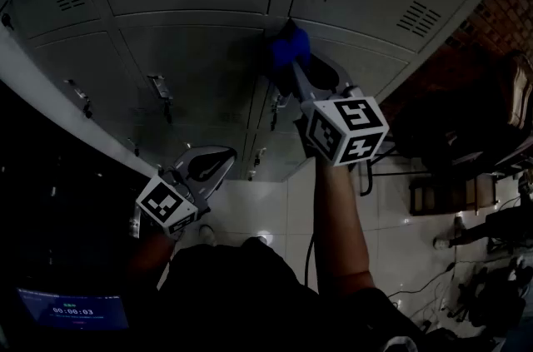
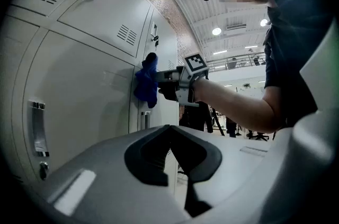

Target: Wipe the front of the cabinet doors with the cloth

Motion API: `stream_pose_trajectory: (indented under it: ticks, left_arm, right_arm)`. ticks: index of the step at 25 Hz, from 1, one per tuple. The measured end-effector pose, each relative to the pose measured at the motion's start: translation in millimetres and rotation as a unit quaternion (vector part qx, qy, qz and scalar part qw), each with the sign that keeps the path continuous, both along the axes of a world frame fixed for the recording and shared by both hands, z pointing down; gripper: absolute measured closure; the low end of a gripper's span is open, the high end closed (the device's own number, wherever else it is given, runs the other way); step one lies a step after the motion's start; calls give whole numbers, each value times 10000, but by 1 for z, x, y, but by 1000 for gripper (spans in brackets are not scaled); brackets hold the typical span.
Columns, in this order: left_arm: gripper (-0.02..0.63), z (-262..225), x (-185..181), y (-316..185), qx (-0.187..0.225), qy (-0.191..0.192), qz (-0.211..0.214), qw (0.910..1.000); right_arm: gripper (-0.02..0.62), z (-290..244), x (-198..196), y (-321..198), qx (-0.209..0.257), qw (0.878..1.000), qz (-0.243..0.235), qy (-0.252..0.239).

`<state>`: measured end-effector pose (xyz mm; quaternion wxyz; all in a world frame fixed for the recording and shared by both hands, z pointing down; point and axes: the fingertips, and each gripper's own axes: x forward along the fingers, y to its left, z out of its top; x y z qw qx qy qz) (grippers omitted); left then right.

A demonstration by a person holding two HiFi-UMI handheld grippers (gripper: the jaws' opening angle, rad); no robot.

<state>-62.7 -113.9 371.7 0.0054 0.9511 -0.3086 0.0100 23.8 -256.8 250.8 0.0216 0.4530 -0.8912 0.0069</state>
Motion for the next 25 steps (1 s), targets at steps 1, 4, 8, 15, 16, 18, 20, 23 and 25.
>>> stream_pose_trajectory:
  ticks: [1, 4, 8, 15, 16, 18, 20, 23, 25]
  left_arm:
    - [603, 0, 1, -1, 14, 5, 7, 10000]
    - [603, 0, 5, -5, 21, 4, 26, 10000]
    - [603, 2, 17, -9, 30, -7, 94, 10000]
    - [601, 6, 53, -14, -21, 23, 302, 9995]
    - [603, 7, 58, -14, -26, 27, 329, 9995]
    - [603, 8, 68, -15, -24, 42, 382, 9993]
    - [603, 10, 78, -16, -29, 55, 427, 9991]
    - [603, 14, 91, -17, -58, 61, 470, 9989]
    - [603, 15, 99, -18, -69, 77, 509, 9987]
  right_arm:
    - [523, -2, 5, 0, 35, 10000, 35, -11]
    - [523, -6, 21, -2, 118, 9998, 141, -40]
    - [523, -9, 47, -3, 168, 9994, 305, -62]
    - [523, -9, 113, -4, 189, 9973, 701, -89]
    - [523, -9, 122, -4, 185, 9969, 764, -95]
    - [523, -8, 142, -4, 179, 9957, 903, -79]
    - [523, -7, 162, -4, 186, 9941, 1072, -35]
    - [523, -7, 194, -4, 211, 9902, 1379, -1]
    - [523, -7, 214, -3, 216, 9874, 1569, 6]
